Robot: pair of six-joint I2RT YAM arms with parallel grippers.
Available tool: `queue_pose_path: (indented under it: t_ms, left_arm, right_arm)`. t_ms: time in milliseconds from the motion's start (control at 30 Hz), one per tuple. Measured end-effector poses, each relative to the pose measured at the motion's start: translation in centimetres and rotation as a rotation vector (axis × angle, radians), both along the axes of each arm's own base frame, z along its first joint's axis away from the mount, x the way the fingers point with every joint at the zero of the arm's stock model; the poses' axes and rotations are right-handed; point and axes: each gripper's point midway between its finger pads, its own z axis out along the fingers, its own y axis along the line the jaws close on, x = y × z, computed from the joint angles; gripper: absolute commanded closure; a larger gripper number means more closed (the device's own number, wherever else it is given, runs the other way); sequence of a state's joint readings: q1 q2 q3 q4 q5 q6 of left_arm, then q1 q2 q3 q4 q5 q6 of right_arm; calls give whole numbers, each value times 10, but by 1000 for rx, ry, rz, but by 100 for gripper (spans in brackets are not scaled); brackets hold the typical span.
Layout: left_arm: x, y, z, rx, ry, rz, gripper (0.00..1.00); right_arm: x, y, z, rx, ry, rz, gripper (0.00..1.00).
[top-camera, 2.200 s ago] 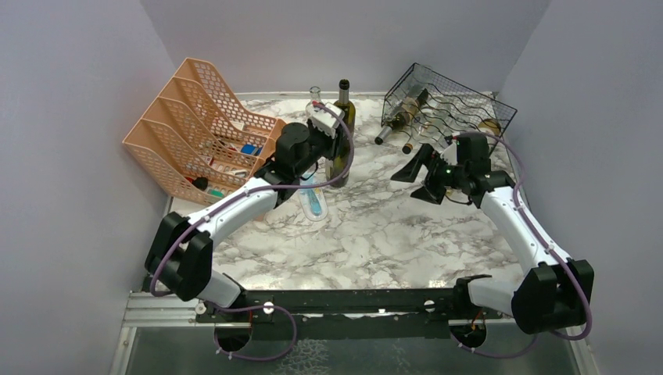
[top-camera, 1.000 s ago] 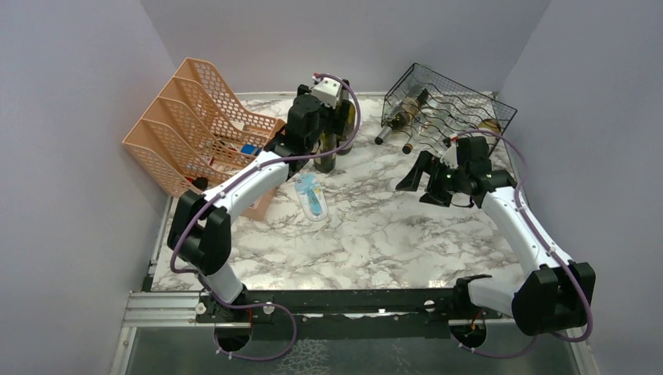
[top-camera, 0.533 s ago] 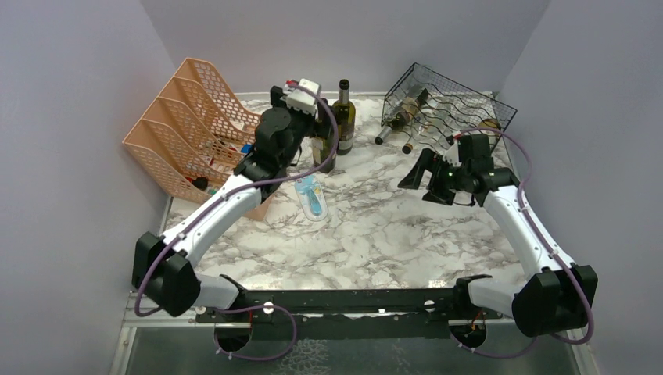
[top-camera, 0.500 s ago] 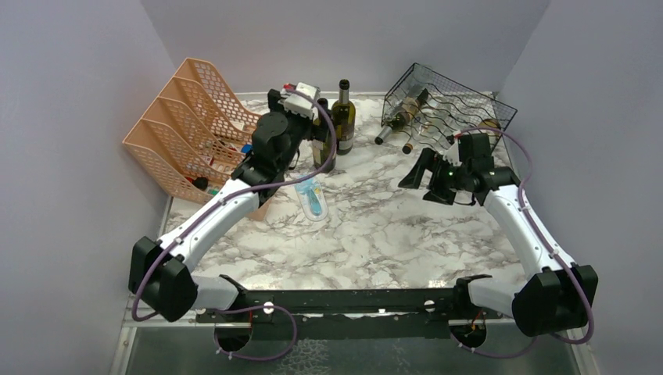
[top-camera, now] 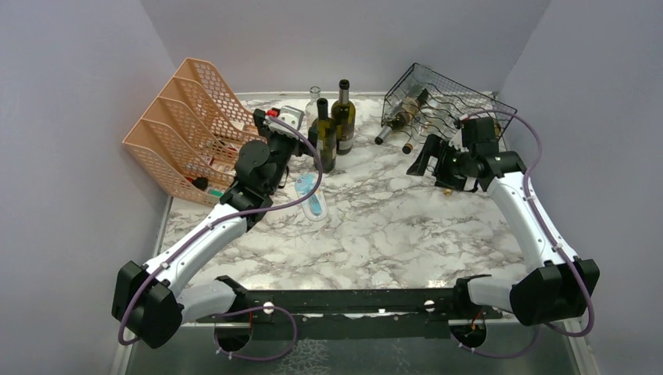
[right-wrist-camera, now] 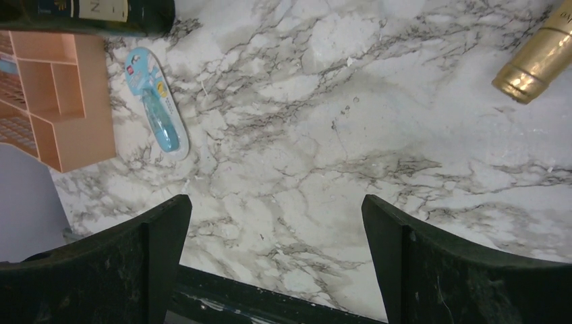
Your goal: Take the wine bottle off the wine rack
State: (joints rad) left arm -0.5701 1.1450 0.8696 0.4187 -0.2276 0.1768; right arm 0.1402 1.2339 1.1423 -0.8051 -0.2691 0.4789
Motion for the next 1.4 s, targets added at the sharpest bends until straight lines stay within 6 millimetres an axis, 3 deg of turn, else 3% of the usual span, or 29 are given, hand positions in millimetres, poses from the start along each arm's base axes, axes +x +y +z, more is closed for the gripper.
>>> queue_pose_path:
  t_ms: [133, 333, 567, 1000, 1233, 1400]
  left_arm:
    - [-3, 2, 12, -17, -32, 0, 4]
    - [-4, -1, 13, -17, -39, -21, 5]
    - [-5, -6, 13, -12, -43, -53, 5]
    - [-4, -11, 11, -38, -28, -133, 9]
    - [-3, -26, 0, -51, 12, -221, 13]
    - [9, -23, -3, -117, 66, -262, 20]
  right_arm:
    - [17, -2, 5, -3, -20, -42, 0]
    - [46, 10, 6, 99, -51, -118, 0]
    - [94, 20, -9, 154, -55, -167, 0]
    - [224, 15, 27, 158, -243, -256, 1]
    - [289, 13, 6, 196, -243, -280, 4]
    - [306, 8, -19, 193, -212, -299, 4]
